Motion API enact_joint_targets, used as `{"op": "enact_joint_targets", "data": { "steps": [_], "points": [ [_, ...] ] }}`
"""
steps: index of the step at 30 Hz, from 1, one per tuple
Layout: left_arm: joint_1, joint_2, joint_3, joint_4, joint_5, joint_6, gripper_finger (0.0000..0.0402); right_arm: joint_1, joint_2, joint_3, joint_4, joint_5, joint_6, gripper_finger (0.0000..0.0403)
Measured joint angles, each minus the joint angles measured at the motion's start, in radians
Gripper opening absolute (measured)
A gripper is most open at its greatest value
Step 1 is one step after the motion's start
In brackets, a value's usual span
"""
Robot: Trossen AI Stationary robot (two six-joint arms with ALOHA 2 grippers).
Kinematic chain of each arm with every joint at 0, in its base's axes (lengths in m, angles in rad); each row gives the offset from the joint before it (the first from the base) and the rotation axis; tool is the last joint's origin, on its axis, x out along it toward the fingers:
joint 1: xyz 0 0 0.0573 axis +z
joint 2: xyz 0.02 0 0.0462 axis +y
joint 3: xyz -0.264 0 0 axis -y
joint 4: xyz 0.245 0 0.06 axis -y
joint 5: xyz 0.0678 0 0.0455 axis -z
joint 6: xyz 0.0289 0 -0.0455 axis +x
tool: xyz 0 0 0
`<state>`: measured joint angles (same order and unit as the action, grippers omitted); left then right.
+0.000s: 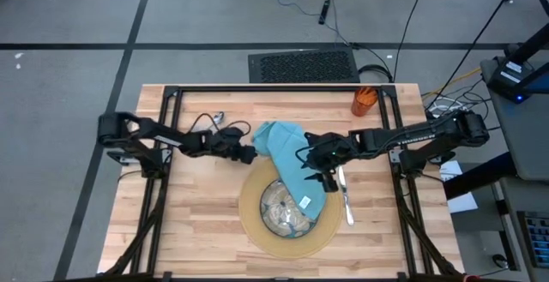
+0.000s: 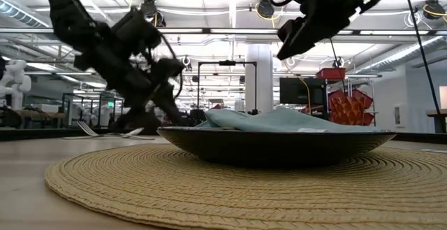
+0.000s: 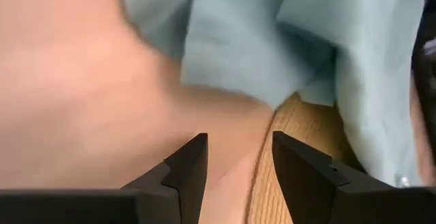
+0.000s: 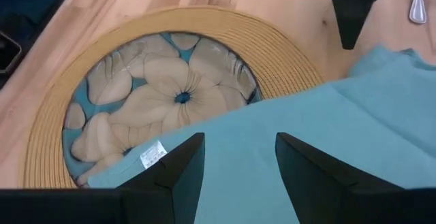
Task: Set table place
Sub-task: Fold the blue napkin
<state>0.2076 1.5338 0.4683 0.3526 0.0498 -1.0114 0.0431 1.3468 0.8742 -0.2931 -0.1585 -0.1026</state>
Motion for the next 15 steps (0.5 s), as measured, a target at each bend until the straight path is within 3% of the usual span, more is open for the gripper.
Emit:
{"op": "enact_joint_targets", "data": {
  "steps": [8,15],
  "points": [
    [0.017,-0.148,0.080,-0.223,-0.068,0.240,0.0146,0.007,0.015,0.000,0.174,0.001,0.070,0.0171],
    [-0.001,-0.237,0.098,-0.478,-0.191,0.458,0.0146,0.011,0.193,0.003,0.414,0.005,0.213,0.0171]
  ]
}}
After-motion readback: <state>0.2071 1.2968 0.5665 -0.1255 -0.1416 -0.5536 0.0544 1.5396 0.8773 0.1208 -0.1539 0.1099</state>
